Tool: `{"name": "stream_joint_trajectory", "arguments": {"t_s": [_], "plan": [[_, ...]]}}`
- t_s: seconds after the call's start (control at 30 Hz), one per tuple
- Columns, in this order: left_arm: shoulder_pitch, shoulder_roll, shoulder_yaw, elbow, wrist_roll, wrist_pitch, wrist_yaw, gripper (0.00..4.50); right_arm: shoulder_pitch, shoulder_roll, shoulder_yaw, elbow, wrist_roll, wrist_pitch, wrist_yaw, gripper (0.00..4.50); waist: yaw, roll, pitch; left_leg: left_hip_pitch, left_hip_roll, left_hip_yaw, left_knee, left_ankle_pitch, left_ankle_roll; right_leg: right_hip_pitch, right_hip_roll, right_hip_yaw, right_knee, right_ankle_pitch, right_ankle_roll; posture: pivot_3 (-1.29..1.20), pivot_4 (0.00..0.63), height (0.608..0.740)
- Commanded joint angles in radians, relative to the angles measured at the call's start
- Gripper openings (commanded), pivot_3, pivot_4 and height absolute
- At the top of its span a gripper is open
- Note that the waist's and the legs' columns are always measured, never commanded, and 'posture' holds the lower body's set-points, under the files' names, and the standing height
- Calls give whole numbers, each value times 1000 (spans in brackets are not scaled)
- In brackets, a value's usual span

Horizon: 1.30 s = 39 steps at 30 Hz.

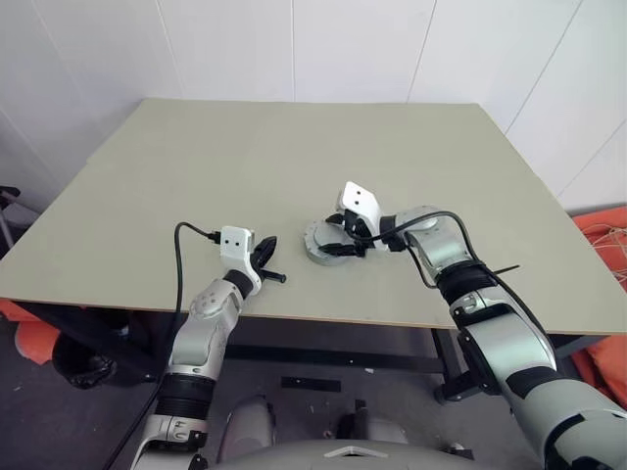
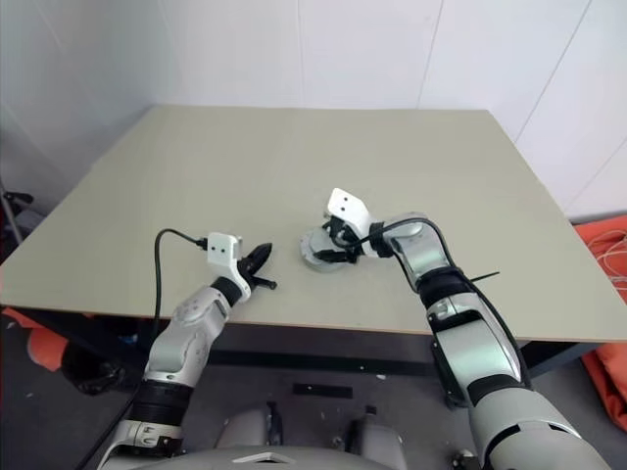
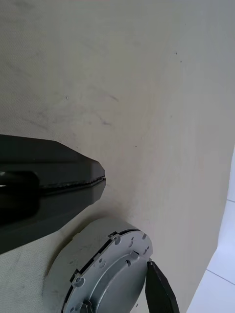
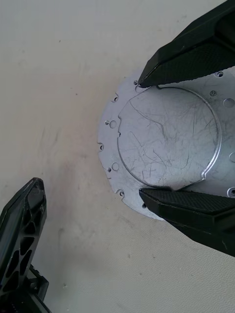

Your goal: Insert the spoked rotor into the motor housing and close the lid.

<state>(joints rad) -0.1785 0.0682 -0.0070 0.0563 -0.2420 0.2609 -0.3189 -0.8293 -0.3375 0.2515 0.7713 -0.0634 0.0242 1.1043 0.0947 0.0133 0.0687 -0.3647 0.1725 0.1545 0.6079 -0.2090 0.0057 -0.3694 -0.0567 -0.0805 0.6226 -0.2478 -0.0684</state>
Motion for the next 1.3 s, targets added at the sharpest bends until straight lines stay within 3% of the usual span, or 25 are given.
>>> {"name": "stream_joint_trajectory", "arguments": {"t_s": [0.03, 0.97, 1.3], "plan": [[-2, 1, -1, -50, -3, -7, 0, 0, 2, -7, 41, 21, -40, 42, 17, 3158, 0, 0, 0, 0, 0, 0, 0, 0, 0, 0, 0, 0, 0, 0, 0, 0, 0, 740], [-10, 4, -5, -45, 4, -16, -6, 0, -48, -4, 59, 103, -54, 41, 9, 3158, 1, 0, 0, 2, 0, 0, 0, 0, 0, 2, 0, 0, 0, 0, 0, 0, 0, 740], [-264, 123, -65, 186, 26, -20, -235, 0, -32, 12, 60, 73, -48, 53, 1, 3158, 0, 0, 0, 3, 0, 0, -1, 0, -1, 2, 0, 0, 0, 0, 0, 0, 0, 740]]}}
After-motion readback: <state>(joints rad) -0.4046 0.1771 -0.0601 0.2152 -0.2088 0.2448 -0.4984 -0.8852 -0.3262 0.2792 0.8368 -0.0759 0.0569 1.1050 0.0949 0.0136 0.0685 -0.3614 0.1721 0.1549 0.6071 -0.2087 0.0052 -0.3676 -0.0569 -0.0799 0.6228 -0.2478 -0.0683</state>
